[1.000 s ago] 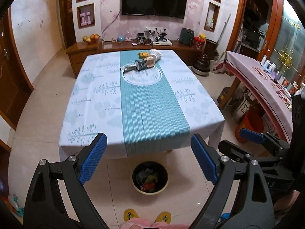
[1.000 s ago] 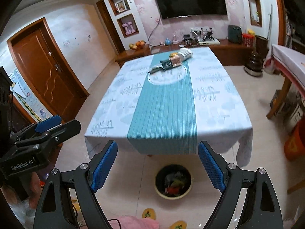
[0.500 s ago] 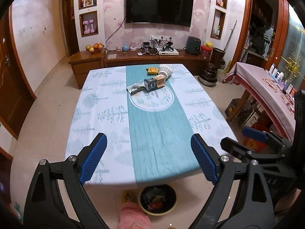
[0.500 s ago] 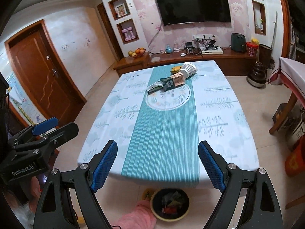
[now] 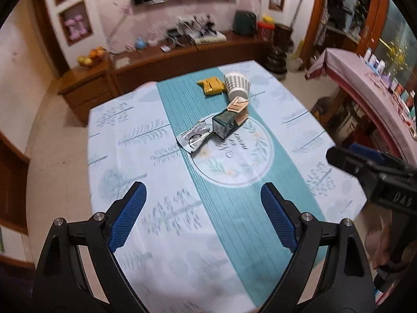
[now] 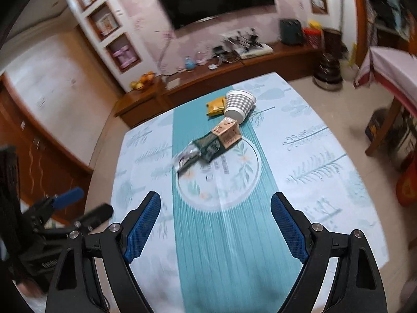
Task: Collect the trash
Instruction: 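Raise both open tools back up over the table, then grasp the milk carton with the right tool while the left grasps the white tube wrapper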
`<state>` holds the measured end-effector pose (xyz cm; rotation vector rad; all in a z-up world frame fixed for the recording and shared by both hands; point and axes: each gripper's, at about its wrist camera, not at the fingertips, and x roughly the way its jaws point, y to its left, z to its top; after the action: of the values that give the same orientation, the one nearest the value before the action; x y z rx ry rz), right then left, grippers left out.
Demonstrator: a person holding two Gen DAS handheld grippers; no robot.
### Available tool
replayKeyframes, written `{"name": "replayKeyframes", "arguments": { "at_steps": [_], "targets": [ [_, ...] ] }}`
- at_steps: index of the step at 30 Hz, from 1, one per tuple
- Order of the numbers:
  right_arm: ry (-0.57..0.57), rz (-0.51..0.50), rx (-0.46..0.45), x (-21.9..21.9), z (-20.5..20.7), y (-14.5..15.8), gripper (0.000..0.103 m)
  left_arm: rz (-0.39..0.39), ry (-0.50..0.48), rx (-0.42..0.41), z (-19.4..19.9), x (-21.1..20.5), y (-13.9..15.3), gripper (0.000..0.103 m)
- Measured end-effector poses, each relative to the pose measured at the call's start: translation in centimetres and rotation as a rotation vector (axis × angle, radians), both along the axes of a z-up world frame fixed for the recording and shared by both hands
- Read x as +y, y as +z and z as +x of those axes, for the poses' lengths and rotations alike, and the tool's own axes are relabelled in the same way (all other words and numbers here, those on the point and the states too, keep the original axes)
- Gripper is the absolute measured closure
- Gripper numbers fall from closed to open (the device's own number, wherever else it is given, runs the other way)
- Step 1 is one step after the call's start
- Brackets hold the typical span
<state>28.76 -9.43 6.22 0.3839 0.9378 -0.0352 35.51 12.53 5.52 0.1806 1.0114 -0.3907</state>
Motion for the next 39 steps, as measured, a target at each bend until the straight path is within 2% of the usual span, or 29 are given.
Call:
{"name": "replayKeyframes", "arguments": {
  "at_steps": [7,15,19,24,27,29,31,33,36,39],
  "targets": [
    [-0.133,0.072,0.085,-0.4,10.4,-5.7,0.015,0.036,-0.084,0.133,11.9,-0.9,-8.1,0.015],
    [-0.251,0.130,0.162,-2.0,17.0,-12.5,0.015,0.059,-0.152,0.239,17.8,-3.6,-16.6,0.015],
    [-0.295,0.162,0.188,-2.3,20.0,-15.3,0.015,0.070,-0.185,0.245,19.2,-4.8,-18.6,0.015],
    [-0.310,0.135,0.248,-1.9,23.4,-18.5,0.015,0.067,-0.182,0.263,21.3,-5.5,-20.5,0.015],
    [-0.310,0.114,0.283,-1.8,24.5,-20.0,0.016,0.051,-0.180,0.276,22.3,-5.7,-21.3,0.015],
    [-0.309,0.136,0.275,-2.0,24.6,-20.5,0.017,0.049,-0.185,0.279,22.8,-5.8,-21.6,0.016],
    [-0.302,0.154,0.263,-2.3,24.5,-20.7,0.026,0.051,-0.195,0.283,23.2,-6.2,-22.2,0.018],
    [-0.286,0.158,0.255,-2.3,24.2,-20.3,0.041,0.056,-0.202,0.288,23.0,-6.8,-22.5,0.020],
    [-0.262,0.163,0.267,-2.0,24.0,-19.8,0.058,0.070,-0.220,0.275,23.2,-7.6,-22.7,0.023],
    [-0.251,0.185,0.291,-2.0,23.7,-19.7,0.066,0.101,-0.238,0.255,23.4,-8.3,-22.8,0.038]
  ]
}}
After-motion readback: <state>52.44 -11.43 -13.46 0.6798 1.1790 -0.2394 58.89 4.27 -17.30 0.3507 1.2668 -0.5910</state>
